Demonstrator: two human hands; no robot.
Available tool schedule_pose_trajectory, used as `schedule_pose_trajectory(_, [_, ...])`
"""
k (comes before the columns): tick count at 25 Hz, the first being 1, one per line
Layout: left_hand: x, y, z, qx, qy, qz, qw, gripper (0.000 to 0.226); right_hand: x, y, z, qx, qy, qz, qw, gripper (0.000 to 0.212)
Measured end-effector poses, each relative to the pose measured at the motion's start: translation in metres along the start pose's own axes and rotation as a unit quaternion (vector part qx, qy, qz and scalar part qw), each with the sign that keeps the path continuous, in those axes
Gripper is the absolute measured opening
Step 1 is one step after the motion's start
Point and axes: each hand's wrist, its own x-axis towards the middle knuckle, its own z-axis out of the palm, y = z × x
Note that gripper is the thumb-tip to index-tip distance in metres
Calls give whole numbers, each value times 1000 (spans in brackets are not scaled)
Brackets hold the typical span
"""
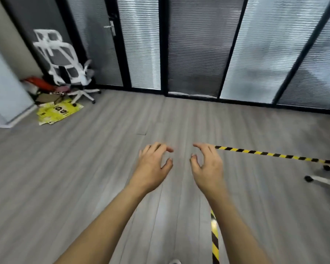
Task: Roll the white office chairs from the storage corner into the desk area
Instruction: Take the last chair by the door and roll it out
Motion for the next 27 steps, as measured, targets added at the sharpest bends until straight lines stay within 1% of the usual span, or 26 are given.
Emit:
schedule_pose_trajectory(4, [91,-97,-35,42,38,-77,995,34,130,-30,118,37,-85,-52,994,32])
schedule_pose_trajectory(6, [124,-150,-53,65,67,-110,990,39,181,-48,177,59,-117,-85,988,33])
schedule_pose_trajectory(9, [183,-241,-76,69,104,-156,980,42,262,-74,273,81,-151,-126,977,32])
schedule_pose_trajectory(13, [276,-373,-109,79,140,-193,968,42,375,-107,407,97,-178,-149,968,34])
schedule_pose_trajectory(18, [409,-522,-158,74,146,-214,963,43,515,-156,550,98,-188,-151,965,33])
schedule_pose_trajectory(22, [509,-629,-187,73,147,-212,963,34,615,-181,660,101,-195,-148,964,32])
schedule_pose_trajectory(27, [647,-794,-225,88,151,-232,957,33,760,-211,839,138,-197,-149,959,32])
